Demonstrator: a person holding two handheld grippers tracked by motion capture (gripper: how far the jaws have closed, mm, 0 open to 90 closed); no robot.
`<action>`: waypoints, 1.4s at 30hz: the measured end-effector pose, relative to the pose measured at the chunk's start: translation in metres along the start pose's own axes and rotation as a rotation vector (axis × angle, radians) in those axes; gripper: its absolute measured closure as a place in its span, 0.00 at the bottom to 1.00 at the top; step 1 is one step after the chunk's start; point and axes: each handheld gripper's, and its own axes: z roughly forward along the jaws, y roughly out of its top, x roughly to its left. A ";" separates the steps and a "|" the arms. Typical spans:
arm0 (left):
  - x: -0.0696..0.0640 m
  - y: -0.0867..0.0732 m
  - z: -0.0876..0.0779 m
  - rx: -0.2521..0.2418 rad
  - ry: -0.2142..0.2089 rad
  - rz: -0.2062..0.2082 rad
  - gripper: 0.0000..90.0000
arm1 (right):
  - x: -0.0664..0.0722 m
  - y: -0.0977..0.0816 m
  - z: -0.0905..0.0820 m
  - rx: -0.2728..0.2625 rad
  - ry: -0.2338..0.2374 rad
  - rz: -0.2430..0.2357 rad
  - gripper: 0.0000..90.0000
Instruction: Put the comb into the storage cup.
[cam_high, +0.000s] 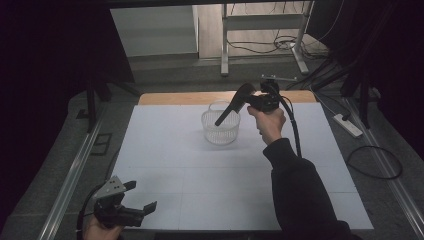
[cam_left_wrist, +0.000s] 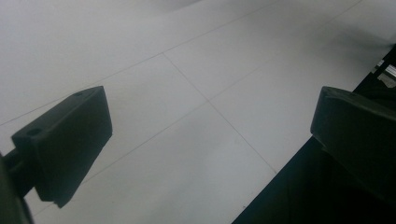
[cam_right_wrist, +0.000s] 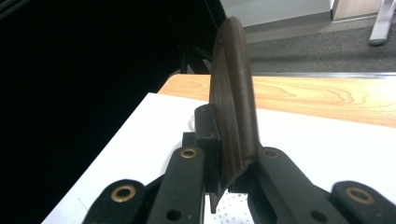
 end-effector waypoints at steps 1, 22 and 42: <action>0.000 0.000 0.000 0.000 0.000 0.000 0.00 | 0.000 -0.001 0.001 0.002 -0.001 -0.001 0.95; 0.001 0.000 0.000 0.003 0.040 -0.001 0.00 | -0.006 -0.021 0.026 0.040 -0.024 0.009 0.95; 0.002 0.000 0.000 0.010 0.033 -0.007 0.00 | -0.012 -0.037 0.042 0.052 -0.004 0.048 0.95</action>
